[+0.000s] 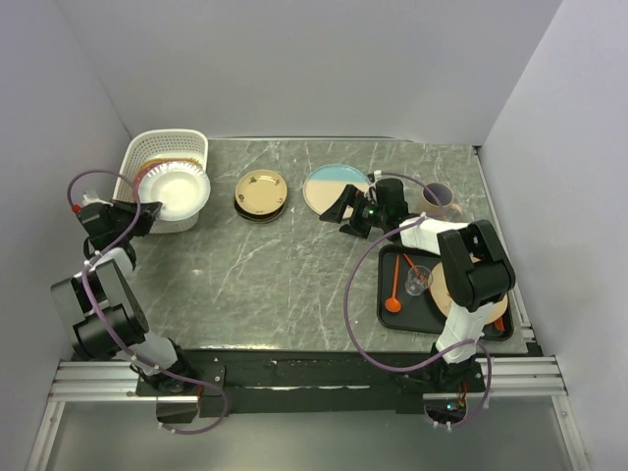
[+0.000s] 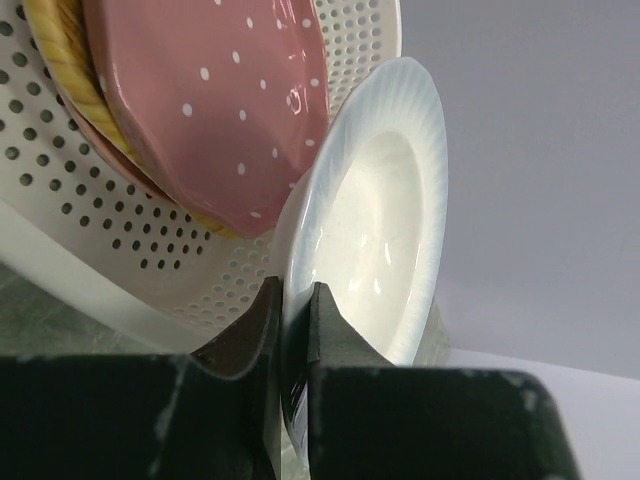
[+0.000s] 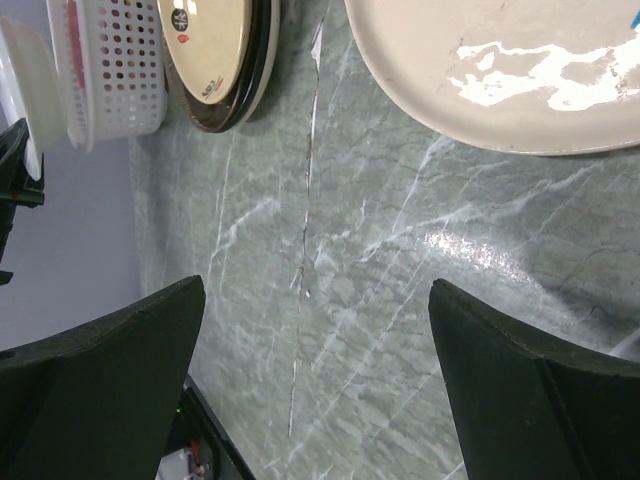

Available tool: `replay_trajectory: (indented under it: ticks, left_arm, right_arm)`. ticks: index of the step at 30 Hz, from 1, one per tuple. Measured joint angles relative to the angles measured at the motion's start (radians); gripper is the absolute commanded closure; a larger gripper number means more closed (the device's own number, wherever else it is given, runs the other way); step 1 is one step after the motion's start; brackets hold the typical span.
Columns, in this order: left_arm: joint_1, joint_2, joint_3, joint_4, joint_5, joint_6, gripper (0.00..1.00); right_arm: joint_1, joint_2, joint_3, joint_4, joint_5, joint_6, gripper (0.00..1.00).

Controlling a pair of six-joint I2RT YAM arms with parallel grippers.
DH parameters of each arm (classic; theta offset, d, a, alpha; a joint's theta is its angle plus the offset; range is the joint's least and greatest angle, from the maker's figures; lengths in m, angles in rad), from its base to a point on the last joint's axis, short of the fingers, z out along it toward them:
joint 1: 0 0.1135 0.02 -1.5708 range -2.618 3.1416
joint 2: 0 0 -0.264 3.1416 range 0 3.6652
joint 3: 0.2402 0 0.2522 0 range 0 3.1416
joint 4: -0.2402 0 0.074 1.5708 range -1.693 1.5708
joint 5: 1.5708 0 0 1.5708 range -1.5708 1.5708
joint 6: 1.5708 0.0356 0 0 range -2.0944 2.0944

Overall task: Place the plates into the plastic bin on the countertop
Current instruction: Place the plate in the plastic bin.

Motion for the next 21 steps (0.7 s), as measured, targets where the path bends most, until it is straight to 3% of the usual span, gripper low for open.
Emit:
replay_trajectory:
  ticks: [21]
  left_arm:
    - [0.026,0.019,-0.001,0.017,-0.063,-0.012,0.99]
  right_arm:
    - [0.003,0.0,0.0,0.0,-0.004,0.001,0.0]
